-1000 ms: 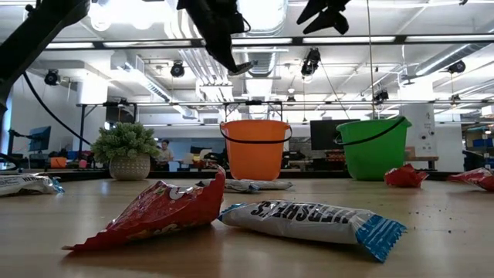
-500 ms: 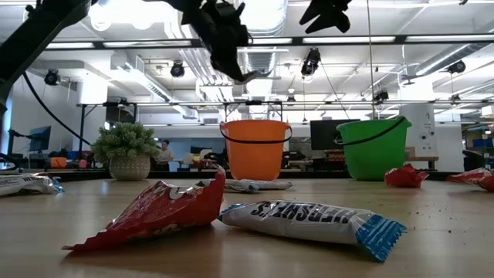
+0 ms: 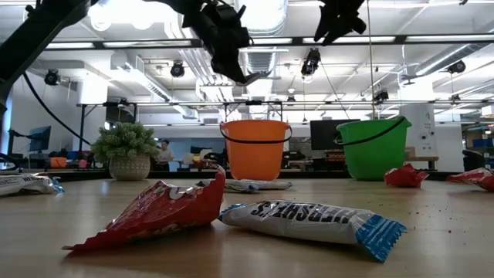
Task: Organize candy in baskets
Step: Put the white chocolate bar into the orange bucket, then put the red candy into the green bucket
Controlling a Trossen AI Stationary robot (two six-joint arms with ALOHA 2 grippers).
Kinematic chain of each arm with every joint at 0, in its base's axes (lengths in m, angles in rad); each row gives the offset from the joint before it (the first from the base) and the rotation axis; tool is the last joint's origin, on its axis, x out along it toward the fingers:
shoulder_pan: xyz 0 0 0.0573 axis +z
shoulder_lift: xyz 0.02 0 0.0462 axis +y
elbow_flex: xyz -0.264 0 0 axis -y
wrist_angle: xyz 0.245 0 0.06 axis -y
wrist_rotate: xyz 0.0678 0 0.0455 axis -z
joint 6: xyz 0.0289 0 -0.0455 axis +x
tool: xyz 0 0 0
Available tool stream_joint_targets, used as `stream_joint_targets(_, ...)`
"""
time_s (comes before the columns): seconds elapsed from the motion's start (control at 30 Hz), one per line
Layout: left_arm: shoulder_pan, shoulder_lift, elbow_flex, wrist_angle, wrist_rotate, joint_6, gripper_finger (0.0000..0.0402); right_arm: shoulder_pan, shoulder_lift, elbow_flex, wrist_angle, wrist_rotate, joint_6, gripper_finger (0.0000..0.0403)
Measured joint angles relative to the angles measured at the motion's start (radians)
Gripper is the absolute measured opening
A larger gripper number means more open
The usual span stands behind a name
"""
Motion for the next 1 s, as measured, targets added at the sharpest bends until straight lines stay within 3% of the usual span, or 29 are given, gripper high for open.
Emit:
stream_joint_targets(0.47,0.000,0.000,0.000,0.005,-0.007,0.018,0.0149,0.000,0.000,0.000,-0.015,0.004,0.006,0.0169)
stream_joint_targets(0.7,-0.001,0.000,0.000,0.002,-0.008,0.019,0.0157,0.001,0.002,0.000,-0.232,-0.005,0.073,0.0169)
stream_joint_targets(0.87,-0.001,0.000,0.000,0.002,-0.009,0.037,0.0158,0.021,0.002,0.000,-0.319,-0.105,0.143,0.0169)
stream_joint_targets(1.0,0.000,0.000,0.000,0.000,-0.009,0.038,0.0158,0.053,0.002,0.000,-0.390,-0.120,0.192,0.0169)
